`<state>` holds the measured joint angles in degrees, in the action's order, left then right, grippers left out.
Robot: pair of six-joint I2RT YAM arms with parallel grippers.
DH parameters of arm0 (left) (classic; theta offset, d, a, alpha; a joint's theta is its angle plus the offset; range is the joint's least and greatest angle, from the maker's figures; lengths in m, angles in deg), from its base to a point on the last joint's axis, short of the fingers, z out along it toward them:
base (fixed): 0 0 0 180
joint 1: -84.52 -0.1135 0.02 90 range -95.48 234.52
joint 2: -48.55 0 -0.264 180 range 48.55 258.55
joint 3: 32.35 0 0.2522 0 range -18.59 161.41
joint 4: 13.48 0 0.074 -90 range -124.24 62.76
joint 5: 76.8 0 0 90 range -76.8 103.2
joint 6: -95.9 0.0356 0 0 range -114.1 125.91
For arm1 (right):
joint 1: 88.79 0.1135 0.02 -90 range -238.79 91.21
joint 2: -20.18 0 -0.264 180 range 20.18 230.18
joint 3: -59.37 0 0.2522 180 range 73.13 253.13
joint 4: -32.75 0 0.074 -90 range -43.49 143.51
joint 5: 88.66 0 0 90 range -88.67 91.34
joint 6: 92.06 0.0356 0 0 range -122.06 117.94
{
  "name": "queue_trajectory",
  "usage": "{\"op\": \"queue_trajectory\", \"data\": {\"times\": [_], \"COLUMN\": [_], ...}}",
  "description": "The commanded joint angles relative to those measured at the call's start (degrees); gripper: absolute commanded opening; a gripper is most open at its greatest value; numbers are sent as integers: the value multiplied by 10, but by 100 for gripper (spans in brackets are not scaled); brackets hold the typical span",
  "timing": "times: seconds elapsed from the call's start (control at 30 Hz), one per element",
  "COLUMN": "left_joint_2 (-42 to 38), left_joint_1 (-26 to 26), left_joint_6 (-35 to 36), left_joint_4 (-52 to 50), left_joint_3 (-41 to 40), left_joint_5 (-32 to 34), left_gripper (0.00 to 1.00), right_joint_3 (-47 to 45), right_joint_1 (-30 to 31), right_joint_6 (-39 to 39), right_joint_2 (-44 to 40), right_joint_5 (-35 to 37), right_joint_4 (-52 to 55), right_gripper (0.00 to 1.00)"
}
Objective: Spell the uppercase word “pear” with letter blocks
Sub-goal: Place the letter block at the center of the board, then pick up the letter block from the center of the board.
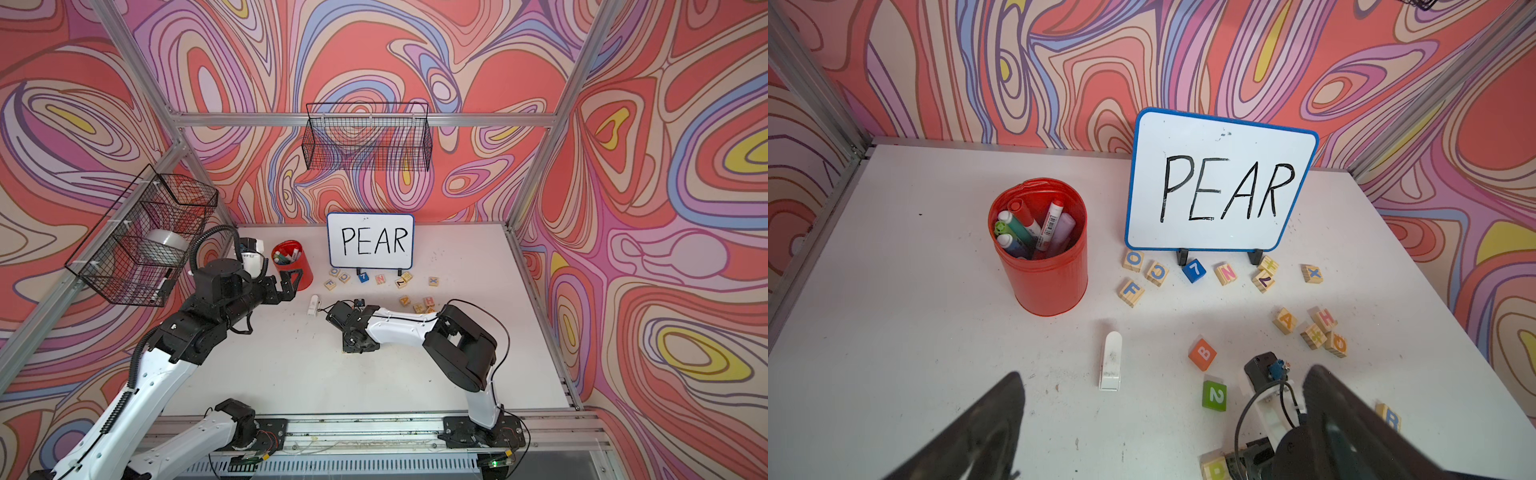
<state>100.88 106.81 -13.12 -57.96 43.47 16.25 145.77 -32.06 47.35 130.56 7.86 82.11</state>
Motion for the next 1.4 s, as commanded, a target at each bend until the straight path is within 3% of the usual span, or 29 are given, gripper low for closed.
{"op": "queue_trajectory", "data": {"times": [0.0, 0.47, 0.7, 0.87, 1.0, 1.07, 1.37], "left_joint_2": [-6, 9, 20, 28, 38, 44, 39], "left_joint_1": [-2, -2, -2, -2, -2, -2, 5], "left_joint_6": [11, 16, 38, 46, 51, 51, 76], "left_joint_4": [-6, 0, 26, 43, 43, 42, 79], "left_joint_3": [7, 1, -16, -30, -32, -32, -57], "left_joint_5": [7, 20, 10, 14, 27, 28, -66], "left_gripper": [100, 100, 100, 100, 100, 100, 100], "right_joint_3": [1, -7, 43, 59, 27, 31, 71], "right_joint_1": [4, 4, -6, -65, -140, -164, -214], "right_joint_6": [-5, -4, -34, -20, 28, 36, 112], "right_joint_2": [-6, -60, -67, -66, -84, -77, 7], "right_joint_5": [2, 33, 137, 162, 133, 145, 152], "right_joint_4": [-1, -1, 49, 54, -3, -18, -8], "right_gripper": [41, 49, 55, 55, 56, 61, 63]}}
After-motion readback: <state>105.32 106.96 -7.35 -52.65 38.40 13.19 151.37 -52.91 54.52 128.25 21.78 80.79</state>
